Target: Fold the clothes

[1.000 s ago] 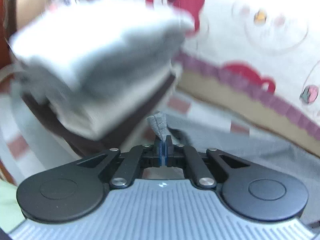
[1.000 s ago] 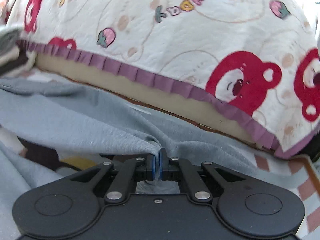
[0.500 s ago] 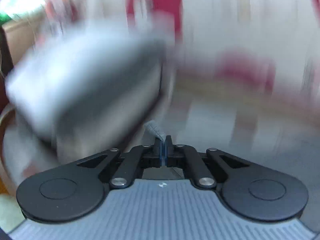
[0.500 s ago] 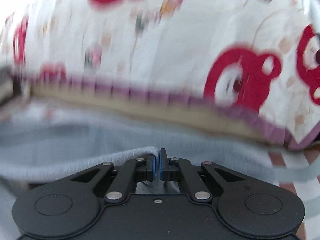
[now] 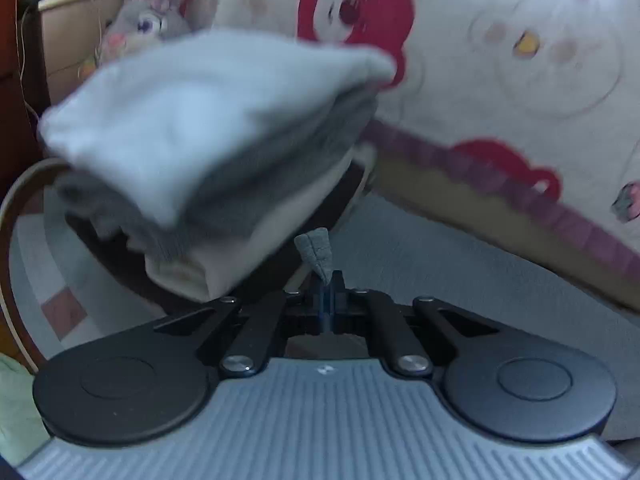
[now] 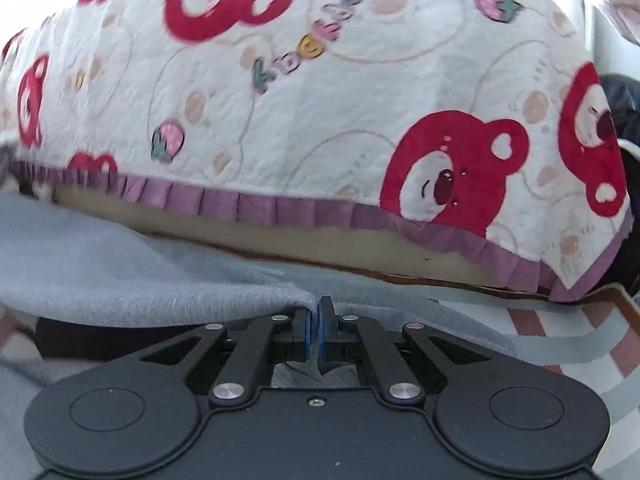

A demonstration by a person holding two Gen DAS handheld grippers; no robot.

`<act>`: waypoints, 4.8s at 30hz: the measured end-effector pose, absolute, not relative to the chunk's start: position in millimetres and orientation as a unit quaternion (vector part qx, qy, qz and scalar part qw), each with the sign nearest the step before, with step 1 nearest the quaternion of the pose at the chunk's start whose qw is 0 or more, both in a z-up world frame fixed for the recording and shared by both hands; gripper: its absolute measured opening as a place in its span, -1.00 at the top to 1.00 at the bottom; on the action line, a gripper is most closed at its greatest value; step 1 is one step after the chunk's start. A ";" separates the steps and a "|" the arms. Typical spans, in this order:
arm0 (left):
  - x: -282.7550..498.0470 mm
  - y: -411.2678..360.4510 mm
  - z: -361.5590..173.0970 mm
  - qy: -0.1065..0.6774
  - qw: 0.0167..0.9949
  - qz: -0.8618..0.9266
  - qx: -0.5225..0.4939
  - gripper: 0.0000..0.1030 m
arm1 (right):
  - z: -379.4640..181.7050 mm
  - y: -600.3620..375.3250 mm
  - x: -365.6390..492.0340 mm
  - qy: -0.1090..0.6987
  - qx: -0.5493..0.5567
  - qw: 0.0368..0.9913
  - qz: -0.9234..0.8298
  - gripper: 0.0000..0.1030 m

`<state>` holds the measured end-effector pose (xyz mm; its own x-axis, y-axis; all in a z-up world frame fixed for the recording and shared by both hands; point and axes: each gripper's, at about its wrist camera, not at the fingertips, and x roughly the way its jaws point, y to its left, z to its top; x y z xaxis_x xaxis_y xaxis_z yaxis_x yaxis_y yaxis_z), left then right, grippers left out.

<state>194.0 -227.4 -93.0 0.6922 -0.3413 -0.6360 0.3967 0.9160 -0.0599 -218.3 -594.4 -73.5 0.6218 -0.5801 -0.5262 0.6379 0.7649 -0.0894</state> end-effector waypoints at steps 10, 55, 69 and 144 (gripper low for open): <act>187.8 -226.9 -104.0 0.319 0.923 -0.200 0.079 0.96 | -80.7 -597.0 -212.6 0.311 0.043 0.883 -0.349 0.96; 14.5 -46.2 -156.5 0.511 0.837 -0.193 0.032 -0.11 | -122.4 -300.2 -163.5 0.447 -0.102 0.866 0.200 -0.15; -13.6 -46.7 -140.8 0.492 0.820 -0.280 0.087 0.90 | -128.3 -310.7 -158.1 0.465 -0.050 0.869 0.161 -0.16; 64.2 -33.0 -86.5 0.455 0.832 -0.318 -0.021 0.20 | -31.5 -400.8 -172.6 0.502 0.233 0.802 0.227 0.18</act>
<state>64.2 -33.0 -86.5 0.3845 -0.5483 -0.7427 0.5093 0.7970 -0.3247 -172.6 -400.8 -31.5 0.3935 0.5979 -0.6984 -0.1310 0.7884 0.6011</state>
